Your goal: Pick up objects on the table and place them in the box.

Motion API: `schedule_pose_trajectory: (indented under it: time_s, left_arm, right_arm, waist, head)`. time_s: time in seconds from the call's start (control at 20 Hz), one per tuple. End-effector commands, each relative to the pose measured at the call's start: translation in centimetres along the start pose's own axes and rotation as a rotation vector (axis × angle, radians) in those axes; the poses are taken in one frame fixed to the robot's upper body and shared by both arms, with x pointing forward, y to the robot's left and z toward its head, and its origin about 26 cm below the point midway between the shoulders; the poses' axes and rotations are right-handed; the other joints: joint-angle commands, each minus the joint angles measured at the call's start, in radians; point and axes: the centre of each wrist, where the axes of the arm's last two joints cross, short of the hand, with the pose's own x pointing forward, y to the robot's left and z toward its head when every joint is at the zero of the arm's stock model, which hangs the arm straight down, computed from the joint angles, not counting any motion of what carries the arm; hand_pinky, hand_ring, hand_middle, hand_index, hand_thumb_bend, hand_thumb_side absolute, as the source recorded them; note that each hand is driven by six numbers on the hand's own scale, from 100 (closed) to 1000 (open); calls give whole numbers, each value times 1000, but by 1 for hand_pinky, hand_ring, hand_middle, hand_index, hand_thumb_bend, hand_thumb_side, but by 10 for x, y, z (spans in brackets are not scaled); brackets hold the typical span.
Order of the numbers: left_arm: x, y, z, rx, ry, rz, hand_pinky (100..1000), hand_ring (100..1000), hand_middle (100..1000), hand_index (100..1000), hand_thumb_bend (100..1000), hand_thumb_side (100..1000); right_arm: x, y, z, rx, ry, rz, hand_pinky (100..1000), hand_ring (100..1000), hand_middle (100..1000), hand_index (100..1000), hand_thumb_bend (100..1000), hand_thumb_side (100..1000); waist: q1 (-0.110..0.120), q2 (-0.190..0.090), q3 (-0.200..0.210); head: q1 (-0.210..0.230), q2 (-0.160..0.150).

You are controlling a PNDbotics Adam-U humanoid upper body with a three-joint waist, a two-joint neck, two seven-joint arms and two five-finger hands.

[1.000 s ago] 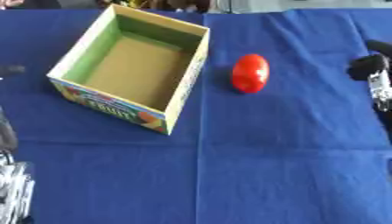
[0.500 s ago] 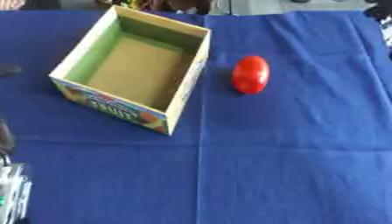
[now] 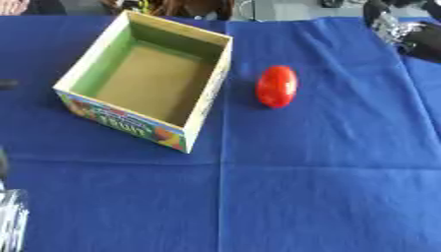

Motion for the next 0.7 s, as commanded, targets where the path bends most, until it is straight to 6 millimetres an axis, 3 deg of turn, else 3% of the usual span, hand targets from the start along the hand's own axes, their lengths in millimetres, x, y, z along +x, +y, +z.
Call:
schedule_pose_trajectory:
  time_s: [0.05, 0.3, 0.35, 0.5, 0.7]
  left_arm:
    - [6, 1, -3, -18, -25, 4, 562, 911, 826, 639, 100, 905]
    - [6, 1, -2, -23, -21, 3, 562, 911, 826, 638, 100, 904]
    - [6, 1, -2, -24, -20, 3, 562, 911, 826, 638, 100, 904]
    - [5, 2, -2, -25, -18, 2, 562, 912, 826, 638, 100, 903]
    - [5, 2, -1, -28, -13, 2, 562, 912, 827, 638, 100, 903]
  right_arm:
    - [-8, -13, -5, 93, 52, 39, 837, 808, 810, 965, 117, 878]
    - [-14, -18, -21, 222, 84, 21, 867, 846, 844, 997, 425, 801]
    - [-15, -19, -24, 244, 87, 20, 867, 846, 844, 997, 425, 801]
    - [-17, -19, -34, 318, 108, 23, 878, 872, 878, 1000, 539, 786]
    - [-21, -16, -52, 394, 143, 22, 885, 881, 888, 1000, 583, 750]
  waist:
    - [-2, -25, 2]
    - [-6, -26, 5]
    - [-6, -27, 5]
    - [-8, -29, 6]
    - [-9, -32, 6]
  head:
    - [-8, 4]
    - [-13, 7]
    - [-14, 7]
    - [-17, 8]
    - [-23, 10]
